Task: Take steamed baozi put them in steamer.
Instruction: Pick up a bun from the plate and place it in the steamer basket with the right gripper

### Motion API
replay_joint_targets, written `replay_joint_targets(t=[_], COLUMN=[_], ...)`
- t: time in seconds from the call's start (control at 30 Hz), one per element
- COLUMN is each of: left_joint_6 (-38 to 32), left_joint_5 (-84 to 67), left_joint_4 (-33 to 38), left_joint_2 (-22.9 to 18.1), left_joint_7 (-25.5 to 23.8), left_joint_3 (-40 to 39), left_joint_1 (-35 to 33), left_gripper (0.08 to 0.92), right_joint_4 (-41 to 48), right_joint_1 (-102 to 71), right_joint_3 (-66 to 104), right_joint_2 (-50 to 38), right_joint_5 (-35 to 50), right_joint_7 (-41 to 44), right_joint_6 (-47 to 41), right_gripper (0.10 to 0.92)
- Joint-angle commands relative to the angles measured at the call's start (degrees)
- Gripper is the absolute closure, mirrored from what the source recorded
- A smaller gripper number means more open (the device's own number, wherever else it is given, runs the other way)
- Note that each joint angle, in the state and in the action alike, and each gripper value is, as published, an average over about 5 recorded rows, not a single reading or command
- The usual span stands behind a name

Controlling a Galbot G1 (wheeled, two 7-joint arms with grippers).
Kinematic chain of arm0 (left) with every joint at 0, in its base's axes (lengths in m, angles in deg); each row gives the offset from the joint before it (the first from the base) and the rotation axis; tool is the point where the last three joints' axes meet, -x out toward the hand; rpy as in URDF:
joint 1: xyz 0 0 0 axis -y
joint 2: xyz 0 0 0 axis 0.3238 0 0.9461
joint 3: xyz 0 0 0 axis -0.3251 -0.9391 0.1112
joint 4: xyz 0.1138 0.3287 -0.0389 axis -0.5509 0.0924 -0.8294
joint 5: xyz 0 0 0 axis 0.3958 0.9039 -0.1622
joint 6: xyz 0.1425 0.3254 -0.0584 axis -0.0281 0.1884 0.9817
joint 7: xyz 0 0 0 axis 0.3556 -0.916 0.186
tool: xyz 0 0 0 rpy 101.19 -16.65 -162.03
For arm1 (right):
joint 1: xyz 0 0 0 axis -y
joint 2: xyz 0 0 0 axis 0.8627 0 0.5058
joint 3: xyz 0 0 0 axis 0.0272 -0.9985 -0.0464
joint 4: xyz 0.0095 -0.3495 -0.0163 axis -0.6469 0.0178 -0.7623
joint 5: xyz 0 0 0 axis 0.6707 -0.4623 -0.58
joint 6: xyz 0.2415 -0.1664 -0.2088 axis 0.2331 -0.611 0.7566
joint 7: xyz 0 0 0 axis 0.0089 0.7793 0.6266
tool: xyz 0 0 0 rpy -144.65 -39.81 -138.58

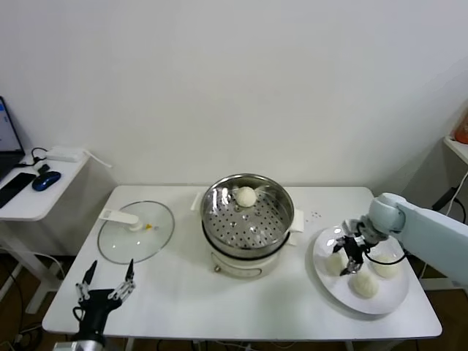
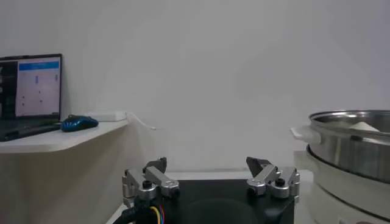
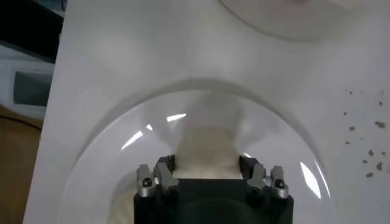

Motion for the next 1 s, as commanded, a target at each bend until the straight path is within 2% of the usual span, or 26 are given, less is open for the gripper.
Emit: replay_joint_targets(t=[0.03, 0.33, 0.67, 1.0], left_joint_6=[0.0, 0.0, 0.8, 1.1], left_joint_5=[0.1, 0.2, 1.7, 4.6], left_joint_4=[0.2, 0.6, 1.3, 1.8], left_joint_2=[-0.1, -0.2, -0.6, -1.4], left_joint_7=[-0.1, -0.1, 0.1, 0.2], left_joint_3=[0.0, -0.2, -0.6, -1.7], left_joint_1=[0.2, 0.3, 1.3, 1.7], left_gripper=[0.177, 0.177, 0.177, 0.177], right_joint_4=[-2.5, -5.7, -5.9, 0.0], right_joint_1=[10.0, 30.5, 47.8, 43.3], right_joint_3=[-5.6, -20.3, -33.2, -31.4], right_joint_2=[-2.2, -1.4, 11.3, 25.5], right_joint_5=[6.9, 22.9, 38.8, 41.9], right_joint_7=[0.1, -0.5, -1.9, -4.1], right_joint_6=[-1.5, -3.9, -4.7, -6.5], right_gripper=[0.338, 0.338, 0.338, 0.338])
